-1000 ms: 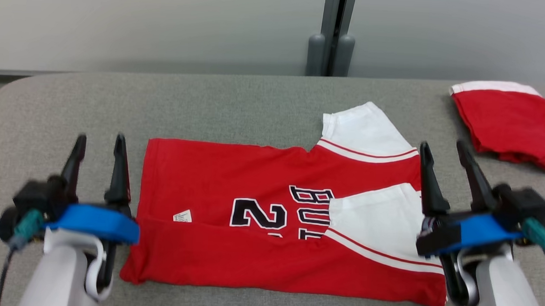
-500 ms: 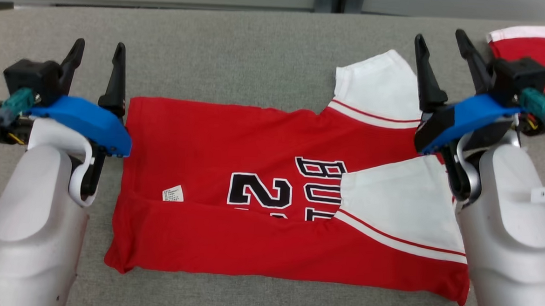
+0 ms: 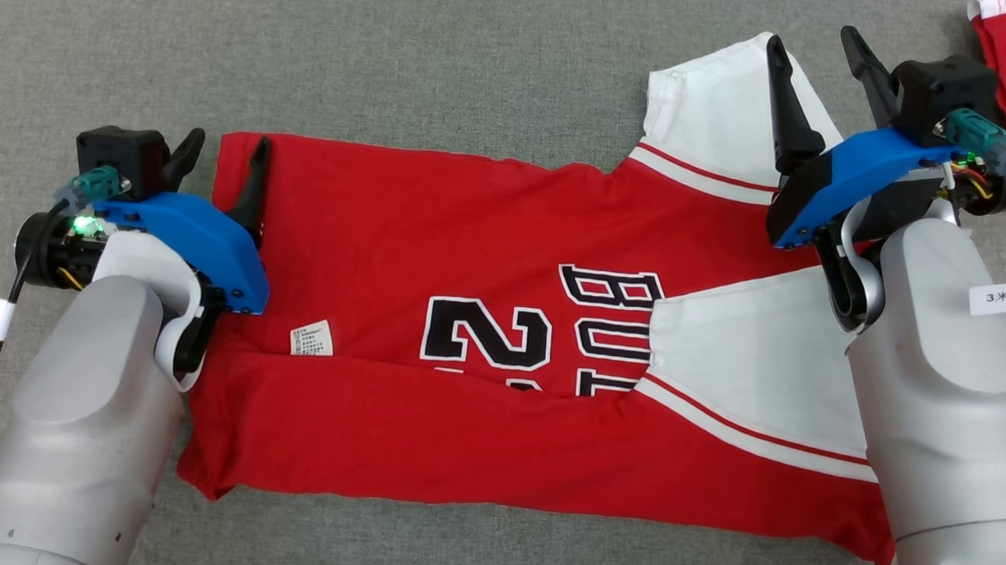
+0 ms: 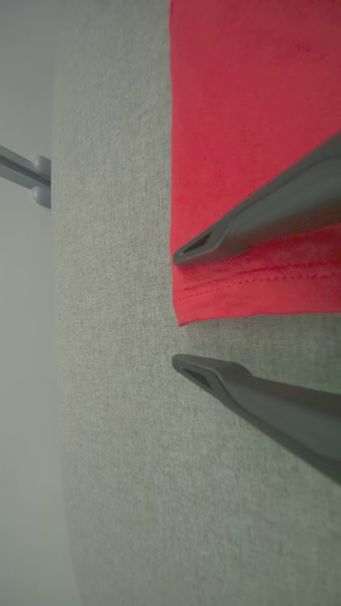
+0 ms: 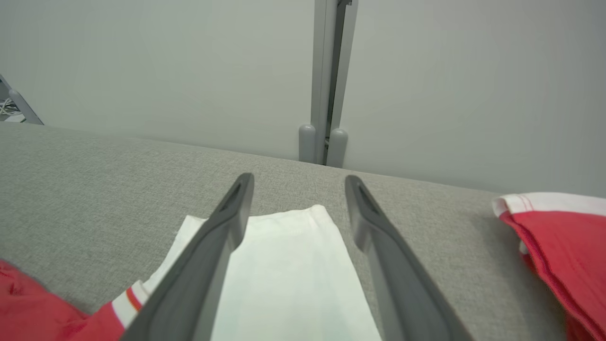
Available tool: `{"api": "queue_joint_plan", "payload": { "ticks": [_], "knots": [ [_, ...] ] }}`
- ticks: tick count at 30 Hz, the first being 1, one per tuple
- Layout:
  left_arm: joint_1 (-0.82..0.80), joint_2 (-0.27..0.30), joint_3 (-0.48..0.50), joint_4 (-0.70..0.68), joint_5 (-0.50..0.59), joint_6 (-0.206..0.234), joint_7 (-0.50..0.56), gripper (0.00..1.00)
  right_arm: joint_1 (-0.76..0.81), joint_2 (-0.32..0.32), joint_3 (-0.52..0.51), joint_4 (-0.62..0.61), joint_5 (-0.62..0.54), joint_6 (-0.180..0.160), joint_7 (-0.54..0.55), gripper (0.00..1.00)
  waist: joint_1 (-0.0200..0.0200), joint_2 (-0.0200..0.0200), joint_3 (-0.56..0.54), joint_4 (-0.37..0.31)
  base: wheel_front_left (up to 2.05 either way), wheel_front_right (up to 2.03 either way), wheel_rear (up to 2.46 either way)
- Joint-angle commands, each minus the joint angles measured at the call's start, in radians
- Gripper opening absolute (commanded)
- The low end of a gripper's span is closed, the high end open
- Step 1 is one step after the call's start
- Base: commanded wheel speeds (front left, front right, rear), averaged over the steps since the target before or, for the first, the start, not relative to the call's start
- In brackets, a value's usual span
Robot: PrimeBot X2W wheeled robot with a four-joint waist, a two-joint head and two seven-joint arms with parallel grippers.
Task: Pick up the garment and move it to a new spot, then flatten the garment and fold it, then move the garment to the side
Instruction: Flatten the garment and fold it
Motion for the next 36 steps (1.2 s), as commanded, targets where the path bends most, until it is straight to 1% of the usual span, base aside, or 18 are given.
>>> {"api": "queue_joint_plan", "payload": {
  "ticks": [1,6,12,13,14,15,16,20,27,32,36],
  "knots": [
    [-0.025,0.006,-0.013,0.010,-0.014,-0.002,-0.009,1.00,-0.025,-0.002,0.001,0.016,-0.008,0.000,-0.011,1.00,-0.0002,-0.0001,0.003,-0.001,0.00,0.00,0.00],
    [-0.042,0.014,-0.062,0.054,-0.060,-0.002,0.001,1.00,-0.047,0.000,0.005,0.062,-0.011,0.000,-0.027,1.00,-0.0002,-0.0001,0.010,-0.007,0.00,0.00,0.00],
    [-0.058,0.016,-0.110,0.111,-0.105,-0.002,0.012,1.00,-0.076,-0.003,0.009,0.103,-0.018,0.000,-0.019,1.00,-0.0002,-0.0001,0.019,-0.015,0.00,0.00,0.00],
    [-0.062,0.017,-0.118,0.120,-0.108,-0.002,0.015,0.96,-0.081,-0.005,0.010,0.110,-0.019,0.000,-0.016,1.00,-0.0002,-0.0001,0.020,-0.015,0.00,0.00,0.00],
    [-0.065,0.017,-0.126,0.127,-0.112,-0.002,0.011,0.50,-0.086,-0.009,0.011,0.116,-0.019,0.000,-0.010,1.00,-0.0002,-0.0001,0.021,-0.014,0.00,0.00,0.00],
    [-0.067,0.015,-0.135,0.132,-0.120,-0.002,0.008,0.35,-0.092,-0.013,0.011,0.122,-0.017,0.000,-0.008,1.00,-0.0002,-0.0001,0.021,-0.013,0.00,0.00,0.00],
    [-0.070,0.011,-0.143,0.135,-0.124,-0.002,0.004,0.00,-0.098,-0.018,0.013,0.128,-0.018,0.000,-0.003,1.00,-0.0002,-0.0001,0.022,-0.009,0.00,0.00,0.00],
    [-0.088,0.009,-0.171,0.129,-0.149,-0.002,-0.030,0.00,-0.139,-0.042,0.028,0.155,-0.021,0.000,0.035,1.00,-0.0002,-0.0001,0.022,0.008,0.00,0.00,0.00],
    [-0.117,-0.005,-0.224,0.091,-0.177,-0.002,-0.103,0.00,-0.222,-0.106,0.030,0.235,-0.034,0.000,0.143,1.00,-0.0002,-0.0001,0.038,0.057,0.00,0.00,0.00],
    [-0.133,-0.017,-0.263,0.069,-0.193,-0.002,-0.127,0.00,-0.258,-0.148,0.035,0.309,-0.044,0.000,0.210,1.00,-0.0002,-0.0001,0.055,0.091,0.00,0.00,0.00],
    [-0.152,-0.022,-0.291,0.061,-0.208,-0.002,-0.141,0.00,-0.284,-0.162,0.040,0.361,-0.039,0.000,0.246,1.00,-0.0002,-0.0001,0.070,0.107,0.00,0.00,0.00]
  ]
}}
